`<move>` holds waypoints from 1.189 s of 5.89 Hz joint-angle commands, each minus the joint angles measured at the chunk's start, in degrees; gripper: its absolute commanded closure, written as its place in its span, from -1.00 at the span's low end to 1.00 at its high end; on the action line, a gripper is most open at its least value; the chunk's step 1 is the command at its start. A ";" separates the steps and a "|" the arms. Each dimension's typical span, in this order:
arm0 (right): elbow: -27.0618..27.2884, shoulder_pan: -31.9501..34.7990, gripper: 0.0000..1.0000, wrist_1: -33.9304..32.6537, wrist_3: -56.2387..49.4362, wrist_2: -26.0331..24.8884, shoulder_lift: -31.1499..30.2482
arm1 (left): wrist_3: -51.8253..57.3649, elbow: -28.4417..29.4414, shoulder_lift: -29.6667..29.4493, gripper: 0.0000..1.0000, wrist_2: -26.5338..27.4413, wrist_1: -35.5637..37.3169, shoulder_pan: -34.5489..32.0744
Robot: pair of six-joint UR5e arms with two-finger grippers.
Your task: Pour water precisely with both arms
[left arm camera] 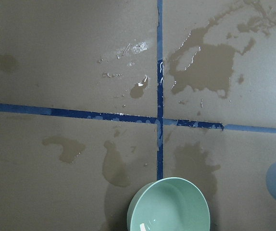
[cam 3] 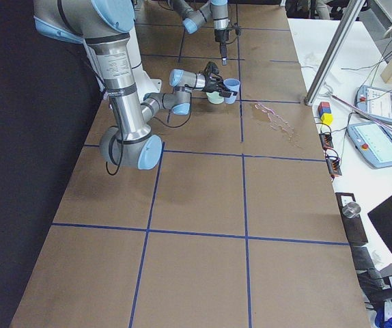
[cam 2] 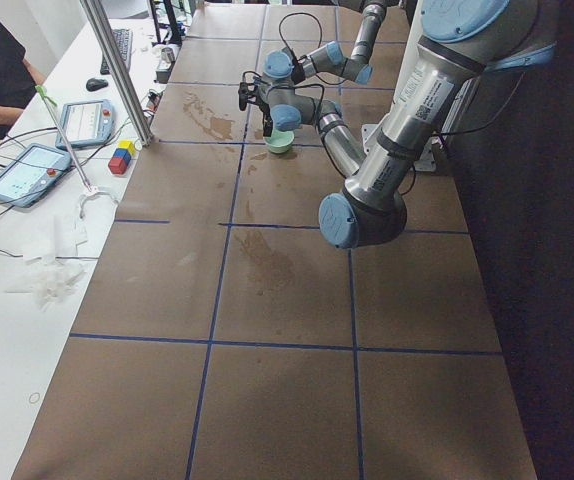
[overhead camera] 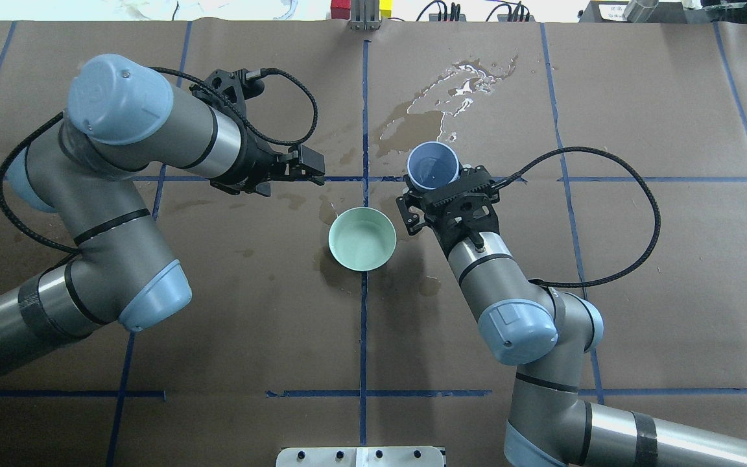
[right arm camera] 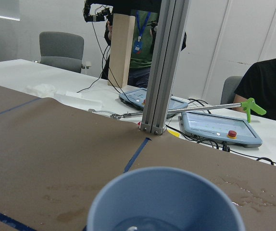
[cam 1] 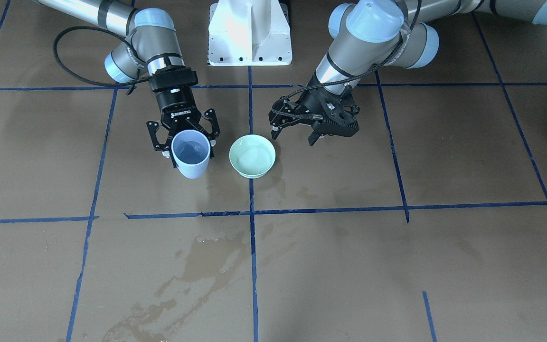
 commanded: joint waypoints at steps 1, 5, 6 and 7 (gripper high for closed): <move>0.59 -0.68 1.00 -4.20 -12.74 -0.47 0.37 | -0.21 -1.67 0.44 -1.00 0.02 -0.06 -1.14; 0.51 -3.58 1.00 -8.05 -28.86 -3.82 1.24 | -0.21 -2.29 0.52 -0.99 0.02 -0.06 -1.68; 0.33 -4.19 1.00 -8.42 -29.77 -3.91 1.33 | -0.21 -2.38 0.61 -1.00 0.02 -0.06 -1.68; 0.16 -4.37 1.00 -10.34 -30.56 -4.26 2.03 | -0.21 -2.47 0.61 -1.00 0.02 0.03 -1.68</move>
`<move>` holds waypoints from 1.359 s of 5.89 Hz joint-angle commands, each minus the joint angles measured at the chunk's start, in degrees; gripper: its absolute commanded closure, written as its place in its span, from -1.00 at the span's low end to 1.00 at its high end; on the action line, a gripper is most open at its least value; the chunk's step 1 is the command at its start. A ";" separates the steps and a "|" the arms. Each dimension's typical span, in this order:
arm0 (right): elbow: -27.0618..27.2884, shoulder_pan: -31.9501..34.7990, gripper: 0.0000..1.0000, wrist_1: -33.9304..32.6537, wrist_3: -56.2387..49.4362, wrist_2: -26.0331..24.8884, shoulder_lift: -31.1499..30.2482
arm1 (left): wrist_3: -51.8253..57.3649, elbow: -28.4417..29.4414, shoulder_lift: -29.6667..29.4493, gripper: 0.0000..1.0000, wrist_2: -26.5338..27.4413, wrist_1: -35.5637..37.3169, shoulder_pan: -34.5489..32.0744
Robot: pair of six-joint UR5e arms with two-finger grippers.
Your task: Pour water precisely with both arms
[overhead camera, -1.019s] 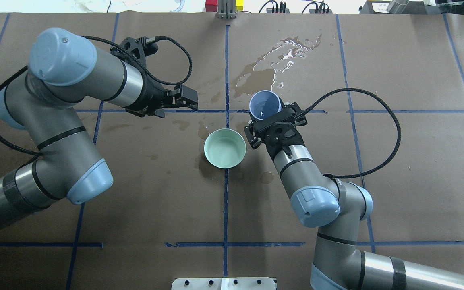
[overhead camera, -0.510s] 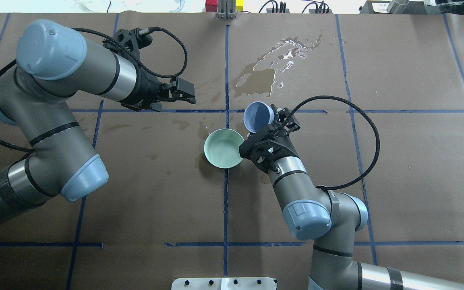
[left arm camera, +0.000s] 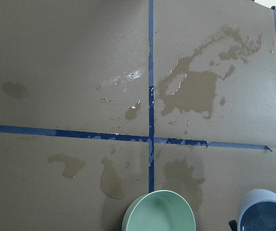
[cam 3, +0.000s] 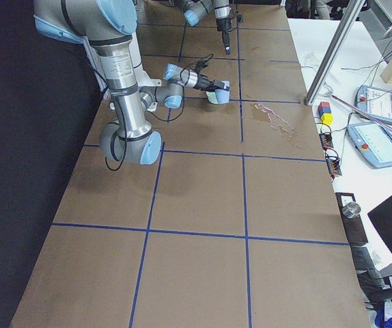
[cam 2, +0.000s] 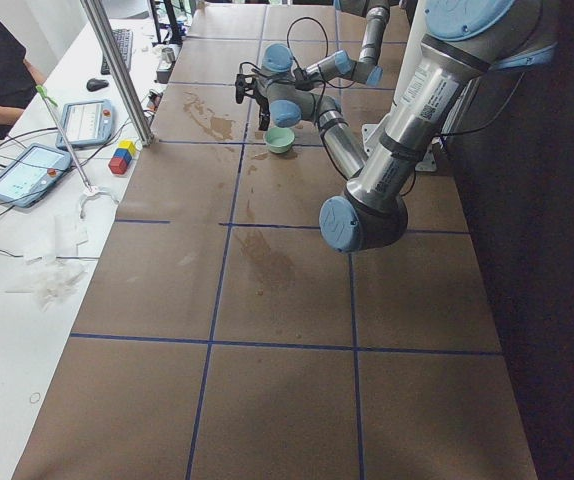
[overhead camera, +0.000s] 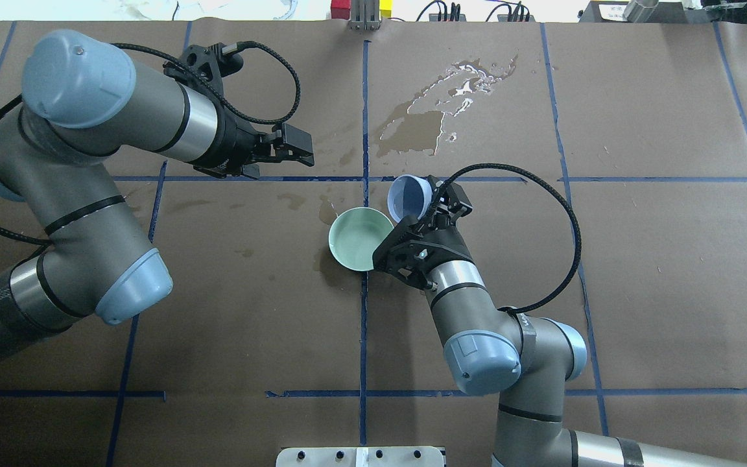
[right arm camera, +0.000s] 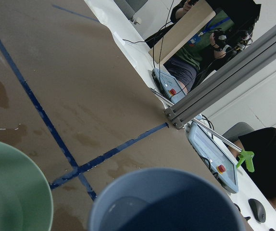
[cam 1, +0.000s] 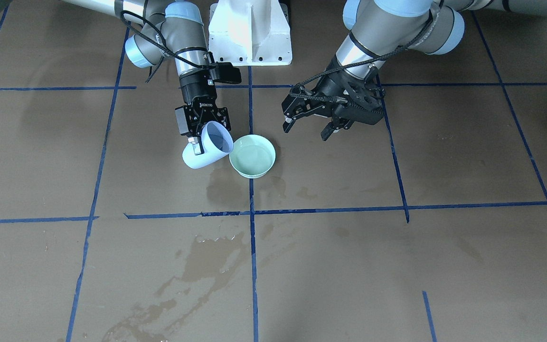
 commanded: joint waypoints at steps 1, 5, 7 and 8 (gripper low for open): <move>0.29 -0.51 1.00 -4.61 -4.46 -1.91 0.77 | 0.00 -0.08 0.03 -1.00 0.00 0.15 0.00; -0.41 -1.39 1.00 -5.17 -14.05 -2.98 1.13 | 0.00 -0.34 0.38 -1.00 0.00 0.41 0.08; -0.33 -1.66 1.00 -6.74 -14.78 -3.59 1.39 | 0.00 -0.34 0.38 -1.00 0.00 0.41 0.17; -0.24 -1.66 1.00 -8.23 -15.04 -3.85 1.83 | 0.00 -0.34 0.38 -1.00 0.00 0.41 0.17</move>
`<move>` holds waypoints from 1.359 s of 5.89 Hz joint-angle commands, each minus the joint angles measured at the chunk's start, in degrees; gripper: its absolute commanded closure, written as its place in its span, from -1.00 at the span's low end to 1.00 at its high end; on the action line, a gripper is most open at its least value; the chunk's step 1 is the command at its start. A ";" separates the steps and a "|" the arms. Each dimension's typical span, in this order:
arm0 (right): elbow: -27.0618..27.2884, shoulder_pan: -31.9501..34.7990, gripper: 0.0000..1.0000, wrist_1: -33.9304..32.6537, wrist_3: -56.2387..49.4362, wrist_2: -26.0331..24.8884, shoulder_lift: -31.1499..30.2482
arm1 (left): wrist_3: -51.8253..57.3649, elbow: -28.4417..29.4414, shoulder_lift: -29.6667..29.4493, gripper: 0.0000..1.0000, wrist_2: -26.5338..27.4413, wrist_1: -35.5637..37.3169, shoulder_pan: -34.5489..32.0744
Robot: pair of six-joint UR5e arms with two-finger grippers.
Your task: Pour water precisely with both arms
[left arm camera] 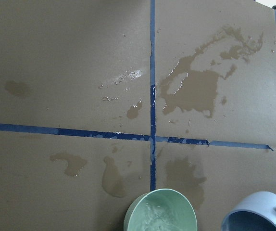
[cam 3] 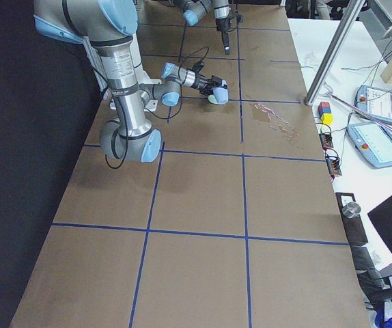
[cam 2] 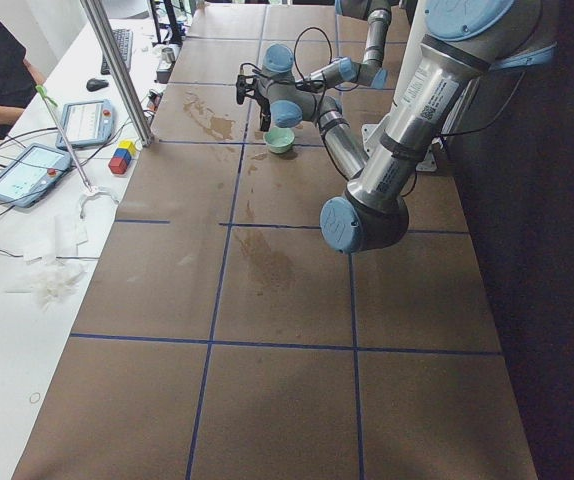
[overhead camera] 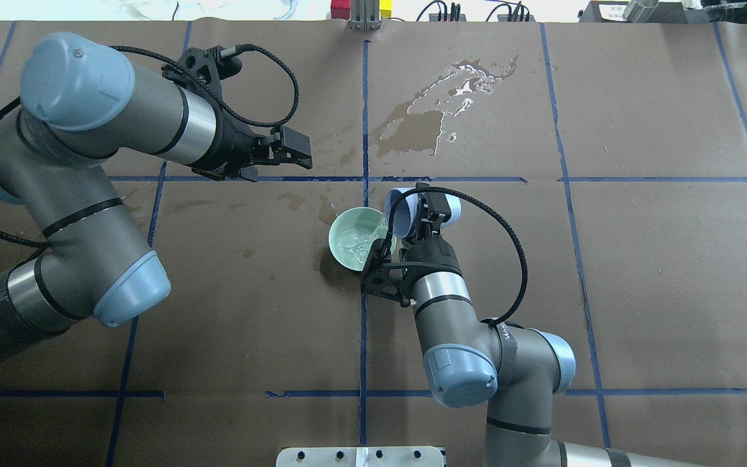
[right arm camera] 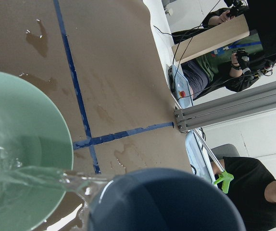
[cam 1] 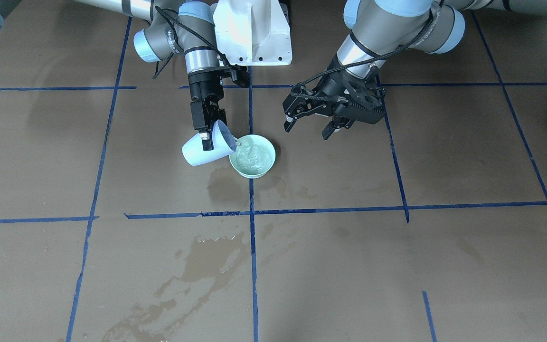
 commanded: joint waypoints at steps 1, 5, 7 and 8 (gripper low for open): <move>0.08 -0.04 1.00 -1.73 -0.73 -0.41 0.44 | 0.00 0.00 0.00 -0.99 0.00 0.00 0.09; 0.00 -0.48 0.96 -1.29 4.68 -1.90 1.58 | 0.00 0.00 0.00 -1.00 0.00 0.00 0.18; 0.52 -0.39 0.96 2.29 17.03 -1.12 1.06 | 0.00 0.00 0.01 -1.00 0.00 0.00 0.18; 0.52 -0.30 0.96 4.40 21.98 -1.03 0.96 | 0.00 0.00 0.00 -1.00 0.00 0.00 0.18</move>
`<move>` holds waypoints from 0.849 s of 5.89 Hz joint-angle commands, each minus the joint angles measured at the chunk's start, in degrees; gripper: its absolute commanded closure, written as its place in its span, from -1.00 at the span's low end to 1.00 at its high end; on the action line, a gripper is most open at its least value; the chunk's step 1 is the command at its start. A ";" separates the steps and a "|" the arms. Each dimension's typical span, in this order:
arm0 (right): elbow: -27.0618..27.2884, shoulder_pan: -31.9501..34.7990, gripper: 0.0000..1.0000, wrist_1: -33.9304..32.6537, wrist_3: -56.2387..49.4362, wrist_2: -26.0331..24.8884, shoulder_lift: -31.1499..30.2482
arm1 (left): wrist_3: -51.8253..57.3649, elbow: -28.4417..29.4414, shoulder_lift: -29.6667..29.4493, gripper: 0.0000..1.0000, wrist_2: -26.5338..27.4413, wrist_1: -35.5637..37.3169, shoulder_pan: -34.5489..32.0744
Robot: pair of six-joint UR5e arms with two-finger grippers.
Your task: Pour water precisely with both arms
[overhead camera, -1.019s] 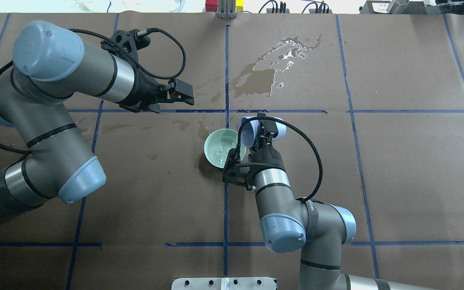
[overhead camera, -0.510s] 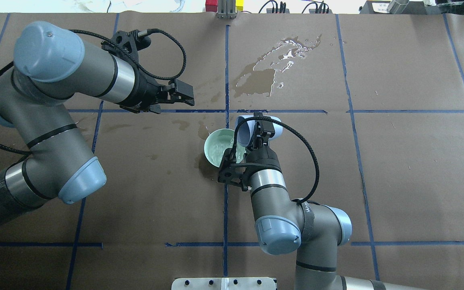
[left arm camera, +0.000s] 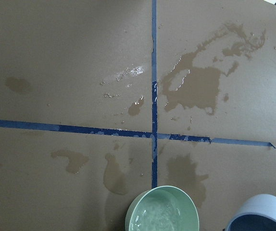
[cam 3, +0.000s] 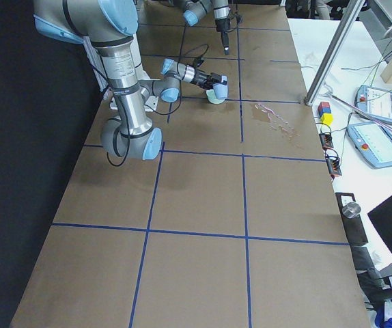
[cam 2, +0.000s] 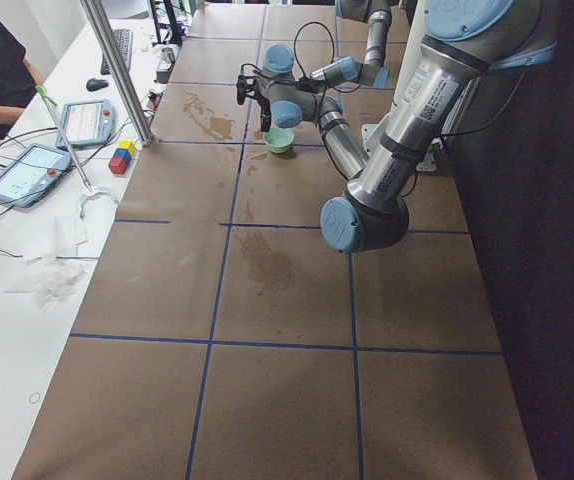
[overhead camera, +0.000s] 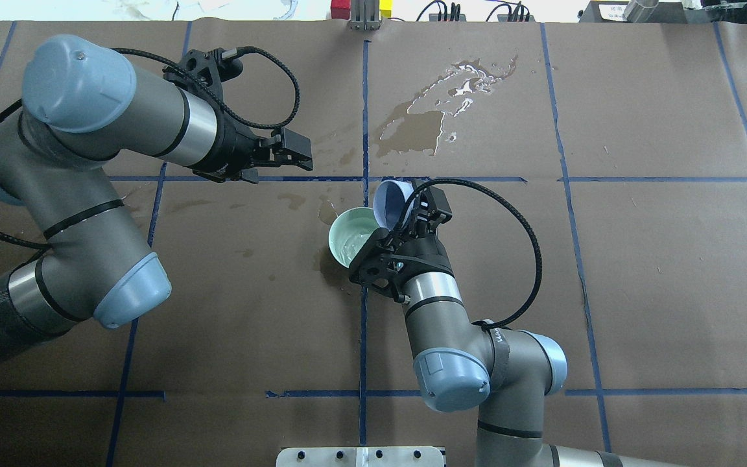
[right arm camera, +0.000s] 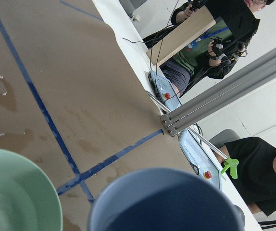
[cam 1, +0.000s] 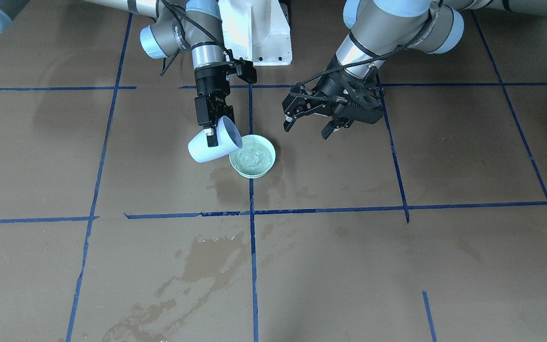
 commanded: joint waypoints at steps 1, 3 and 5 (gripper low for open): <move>0.05 0.42 0.96 6.05 11.57 1.42 -0.62 | 0.00 0.00 0.07 -1.00 0.09 0.00 -0.09; 2.31 0.60 0.96 10.97 26.15 2.49 -6.99 | 0.00 0.00 0.07 -1.00 1.66 0.09 -0.09; 3.12 0.95 0.94 23.17 34.62 1.97 -16.30 | -1.31 -0.09 -0.02 -1.00 1.93 0.00 0.00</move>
